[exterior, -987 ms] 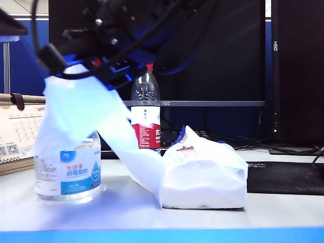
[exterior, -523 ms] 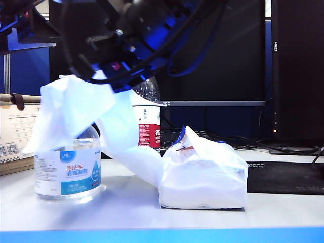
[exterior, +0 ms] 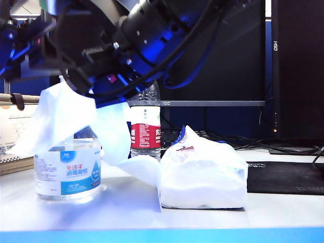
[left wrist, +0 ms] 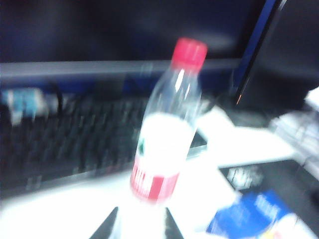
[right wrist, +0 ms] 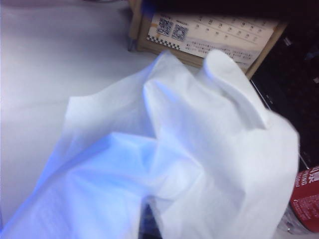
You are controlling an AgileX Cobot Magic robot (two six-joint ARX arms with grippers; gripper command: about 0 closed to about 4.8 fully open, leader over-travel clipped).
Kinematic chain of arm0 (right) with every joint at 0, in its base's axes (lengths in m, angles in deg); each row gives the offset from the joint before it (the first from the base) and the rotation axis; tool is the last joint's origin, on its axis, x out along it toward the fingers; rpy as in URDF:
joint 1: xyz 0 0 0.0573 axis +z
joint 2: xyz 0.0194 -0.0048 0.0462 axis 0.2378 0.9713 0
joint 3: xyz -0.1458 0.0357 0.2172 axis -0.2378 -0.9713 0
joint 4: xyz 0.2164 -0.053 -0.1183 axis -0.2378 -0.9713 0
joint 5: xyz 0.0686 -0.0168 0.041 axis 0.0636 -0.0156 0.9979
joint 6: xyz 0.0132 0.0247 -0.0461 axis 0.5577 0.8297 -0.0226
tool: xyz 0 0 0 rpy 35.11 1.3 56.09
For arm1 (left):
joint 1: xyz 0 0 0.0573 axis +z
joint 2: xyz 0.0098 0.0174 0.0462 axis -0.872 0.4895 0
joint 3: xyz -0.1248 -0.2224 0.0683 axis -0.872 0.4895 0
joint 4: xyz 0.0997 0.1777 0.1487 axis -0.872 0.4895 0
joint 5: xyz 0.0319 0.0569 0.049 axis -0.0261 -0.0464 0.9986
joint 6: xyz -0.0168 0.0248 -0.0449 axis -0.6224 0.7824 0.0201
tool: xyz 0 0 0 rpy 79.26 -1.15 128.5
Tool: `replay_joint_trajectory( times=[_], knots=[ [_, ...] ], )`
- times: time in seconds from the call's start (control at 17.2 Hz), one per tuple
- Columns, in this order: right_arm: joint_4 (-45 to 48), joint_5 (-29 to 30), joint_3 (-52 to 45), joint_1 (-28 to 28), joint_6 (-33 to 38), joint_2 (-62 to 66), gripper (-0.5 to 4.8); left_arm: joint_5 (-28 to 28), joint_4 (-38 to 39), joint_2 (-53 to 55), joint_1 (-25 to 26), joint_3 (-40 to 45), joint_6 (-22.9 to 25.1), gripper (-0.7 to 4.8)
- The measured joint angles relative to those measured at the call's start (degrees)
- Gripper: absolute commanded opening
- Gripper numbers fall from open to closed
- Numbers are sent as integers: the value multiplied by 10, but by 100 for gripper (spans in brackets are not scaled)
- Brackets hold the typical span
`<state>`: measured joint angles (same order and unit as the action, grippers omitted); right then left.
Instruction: Pull out a tissue from the tissue dispenser, then press the switch of the alcohol sanitizer bottle to drop some sanitizer on the paper tissue, and finally place the treated tissue on the table.
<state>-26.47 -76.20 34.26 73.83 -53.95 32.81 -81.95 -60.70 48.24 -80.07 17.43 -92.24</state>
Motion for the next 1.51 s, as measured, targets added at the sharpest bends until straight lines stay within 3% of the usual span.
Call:
replay_joint_trajectory(
  times=[0.29,0.35,0.76,0.87,1.51],
  knots=[
    [3,0,0,-10,-16,0,-6,-26,-12,-1,0,-2,-33,106],
    [10,0,0,-17,-17,0,-6,-33,-12,-1,0,-2,-37,77],
    [26,0,0,-24,-17,0,-6,-63,16,0,-1,-2,-41,69],
    [26,0,0,-24,-17,0,-6,-73,31,0,-1,-2,-49,-6],
    [28,-10,0,-33,-17,0,-6,-133,64,-3,-1,-6,-79,-6]
  ],
)
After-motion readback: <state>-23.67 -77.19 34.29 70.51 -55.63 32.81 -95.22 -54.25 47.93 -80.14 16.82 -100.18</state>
